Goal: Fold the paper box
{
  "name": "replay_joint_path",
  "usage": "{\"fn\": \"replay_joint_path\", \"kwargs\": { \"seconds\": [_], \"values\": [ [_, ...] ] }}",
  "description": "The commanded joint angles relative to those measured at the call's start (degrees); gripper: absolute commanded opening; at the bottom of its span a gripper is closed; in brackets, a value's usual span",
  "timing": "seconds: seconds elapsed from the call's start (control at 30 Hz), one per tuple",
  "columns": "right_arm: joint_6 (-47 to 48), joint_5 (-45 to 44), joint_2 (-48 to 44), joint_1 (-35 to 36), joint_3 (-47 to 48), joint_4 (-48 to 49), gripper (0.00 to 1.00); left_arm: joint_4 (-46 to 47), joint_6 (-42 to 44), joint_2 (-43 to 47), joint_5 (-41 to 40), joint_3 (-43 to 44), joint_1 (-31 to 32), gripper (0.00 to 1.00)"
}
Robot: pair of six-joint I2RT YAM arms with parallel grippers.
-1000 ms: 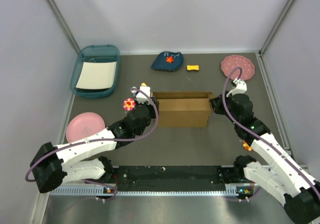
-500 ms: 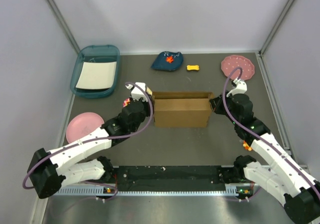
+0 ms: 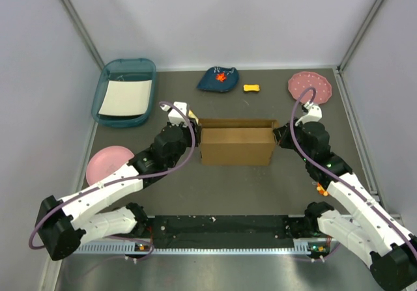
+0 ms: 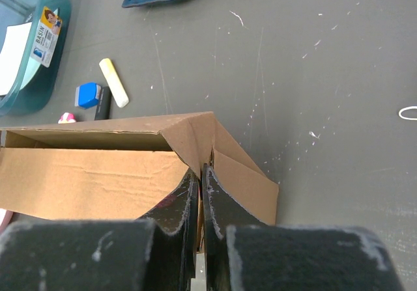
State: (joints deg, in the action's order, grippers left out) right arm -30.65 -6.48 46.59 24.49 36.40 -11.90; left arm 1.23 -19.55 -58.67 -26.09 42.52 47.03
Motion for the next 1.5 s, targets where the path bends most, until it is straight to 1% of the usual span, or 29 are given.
{"fn": "replay_joint_path", "kwargs": {
  "seconds": [0.0,0.2,0.37,0.5,0.63,0.87,1.1,1.3,1.47],
  "values": [
    [0.3,0.0,2.2,0.6,-3.3,-16.6,0.0,1.6,1.0,-0.7,0.4,3.1,-0.3,0.41],
    [0.3,0.2,2.1,0.5,-3.2,-16.6,0.0,1.8,2.0,-2.0,1.8,3.7,-0.3,0.35],
    [0.4,0.3,2.0,0.5,-3.0,-16.7,0.0,1.9,2.1,-1.9,2.0,2.4,-0.3,0.17],
    [0.4,0.2,1.8,0.6,-2.9,-16.7,0.0,1.6,2.4,-2.2,2.4,1.9,-0.3,0.14],
    [0.2,0.4,1.7,0.5,-2.8,-16.8,0.0,1.7,3.0,-2.2,3.4,0.6,-0.2,0.01],
    [0.2,0.2,1.1,0.6,-2.9,-17.0,0.0,4.2,4.3,-1.6,2.6,-3.8,-0.2,0.0],
    [0.2,0.3,1.1,0.6,-3.2,-17.1,0.0,9.4,3.5,-0.7,5.6,-8.9,0.1,0.0],
    [0.0,0.5,0.8,0.6,-3.4,-17.3,0.0,13.4,1.6,0.1,5.5,-13.1,1.7,0.0],
    [-0.5,0.9,0.6,0.5,-4.2,-17.2,0.0,16.6,2.0,0.9,5.3,-16.8,2.7,0.0]
  ]
}}
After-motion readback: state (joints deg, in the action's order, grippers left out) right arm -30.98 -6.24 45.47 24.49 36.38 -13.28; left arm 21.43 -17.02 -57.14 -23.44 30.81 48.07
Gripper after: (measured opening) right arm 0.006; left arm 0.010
